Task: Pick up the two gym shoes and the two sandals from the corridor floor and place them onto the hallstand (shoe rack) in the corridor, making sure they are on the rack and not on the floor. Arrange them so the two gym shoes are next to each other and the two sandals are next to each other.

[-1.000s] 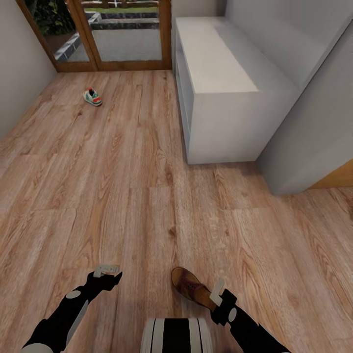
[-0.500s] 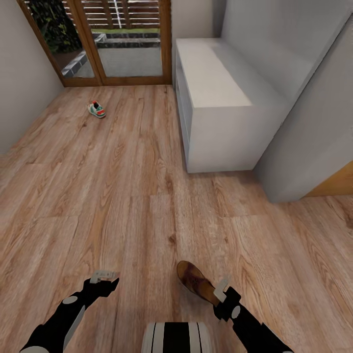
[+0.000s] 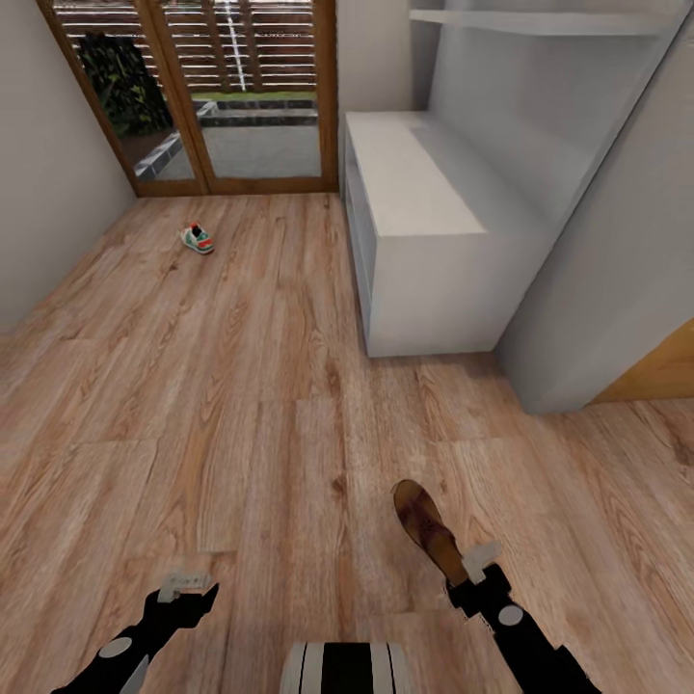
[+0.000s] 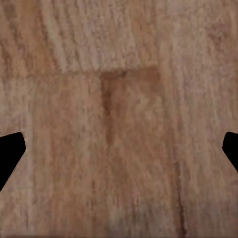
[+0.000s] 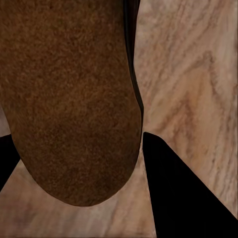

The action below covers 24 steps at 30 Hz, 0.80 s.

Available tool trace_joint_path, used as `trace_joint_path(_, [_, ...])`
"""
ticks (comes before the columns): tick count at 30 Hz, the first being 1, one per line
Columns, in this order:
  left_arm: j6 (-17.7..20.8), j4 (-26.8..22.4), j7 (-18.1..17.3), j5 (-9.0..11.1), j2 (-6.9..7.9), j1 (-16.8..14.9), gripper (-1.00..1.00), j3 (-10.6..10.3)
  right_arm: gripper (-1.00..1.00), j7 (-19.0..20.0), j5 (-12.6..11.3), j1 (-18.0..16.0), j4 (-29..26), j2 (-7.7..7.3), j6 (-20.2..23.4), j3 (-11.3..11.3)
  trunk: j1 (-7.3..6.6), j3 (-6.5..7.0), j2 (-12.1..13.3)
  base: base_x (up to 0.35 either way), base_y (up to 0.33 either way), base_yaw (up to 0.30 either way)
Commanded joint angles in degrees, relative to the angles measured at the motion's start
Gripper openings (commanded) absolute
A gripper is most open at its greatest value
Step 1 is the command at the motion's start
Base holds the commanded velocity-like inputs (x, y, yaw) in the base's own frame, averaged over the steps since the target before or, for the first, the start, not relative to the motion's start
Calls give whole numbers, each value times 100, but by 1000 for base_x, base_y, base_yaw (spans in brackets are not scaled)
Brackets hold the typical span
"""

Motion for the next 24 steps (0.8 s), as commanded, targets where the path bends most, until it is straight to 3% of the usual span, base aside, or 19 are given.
trace_joint_path(1, [-71,49,-44,-31,-2,-4,100,74,-100,47,37,0,5,8,-26,-127,-3,25,0,0,0,0])
trace_joint_path(4, [-200,156,-43,-31,7,4,100,136,-100,57,38,2,47,6,-139,-391,-11,111,4,0,0,0])
trace_joint_path(7, [-255,214,-39,-20,33,76,100,167,-100,48,38,7,206,6,-375,-514,-19,201,8,0,0,0])
trace_joint_path(17, [-551,253,-28,274,64,394,100,189,-100,-112,42,21,1216,-9,-1532,-614,-44,510,22,0,0,0])
trace_joint_path(24, [-842,269,68,384,66,695,100,195,-100,-679,40,32,1705,-16,-2181,-623,-63,728,31,0,0,0])
